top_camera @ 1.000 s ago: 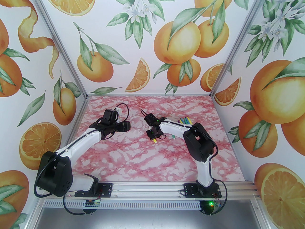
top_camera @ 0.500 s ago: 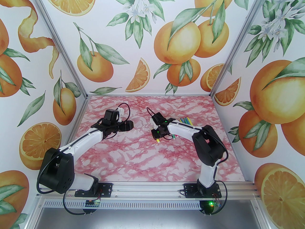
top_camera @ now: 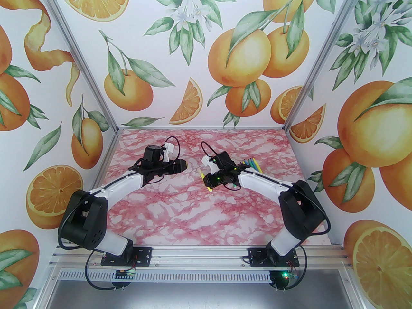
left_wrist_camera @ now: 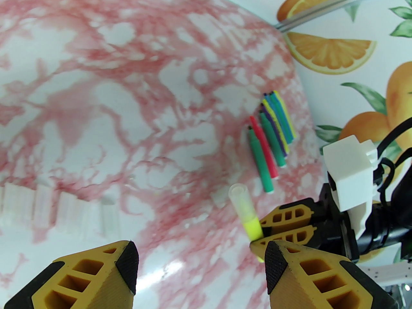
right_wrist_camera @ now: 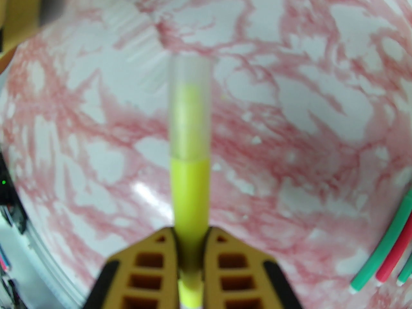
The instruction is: Open the pen caps
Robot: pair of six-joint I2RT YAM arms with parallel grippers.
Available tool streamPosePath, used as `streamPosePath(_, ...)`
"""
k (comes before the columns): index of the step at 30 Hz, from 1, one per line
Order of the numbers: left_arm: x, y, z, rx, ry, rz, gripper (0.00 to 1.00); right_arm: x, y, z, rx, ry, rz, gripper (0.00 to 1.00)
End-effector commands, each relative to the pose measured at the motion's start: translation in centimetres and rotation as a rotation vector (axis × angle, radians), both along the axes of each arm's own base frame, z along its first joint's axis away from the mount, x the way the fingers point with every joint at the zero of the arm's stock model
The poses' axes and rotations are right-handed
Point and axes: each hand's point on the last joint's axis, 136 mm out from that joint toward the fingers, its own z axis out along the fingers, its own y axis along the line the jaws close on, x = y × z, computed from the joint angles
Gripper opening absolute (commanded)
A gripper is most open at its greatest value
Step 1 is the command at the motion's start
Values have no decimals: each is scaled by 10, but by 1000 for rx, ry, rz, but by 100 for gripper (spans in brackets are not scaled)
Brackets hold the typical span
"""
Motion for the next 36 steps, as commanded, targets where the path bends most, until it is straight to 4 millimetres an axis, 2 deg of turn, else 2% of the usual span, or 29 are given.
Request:
streamPosePath(1,-1,-19,15,-87,-33,-65,68,-1,12,27,91,-64,56,6)
streamPosePath(10,-4,-38,19,-128,-34,-112,66,-7,18,41,131,-85,87,6)
streamPosePath(16,-4,-55,25,-161,-41,-149,60,-12,19,48,141,-104,103,6)
streamPosePath(22,-5,-61,23,-174,-27,-165,56,-12,18,53,146,-125,108,6)
streamPosePath(36,-5,-74,36,-220,-33,-203,42,-9,19,55,141,-137,111,6)
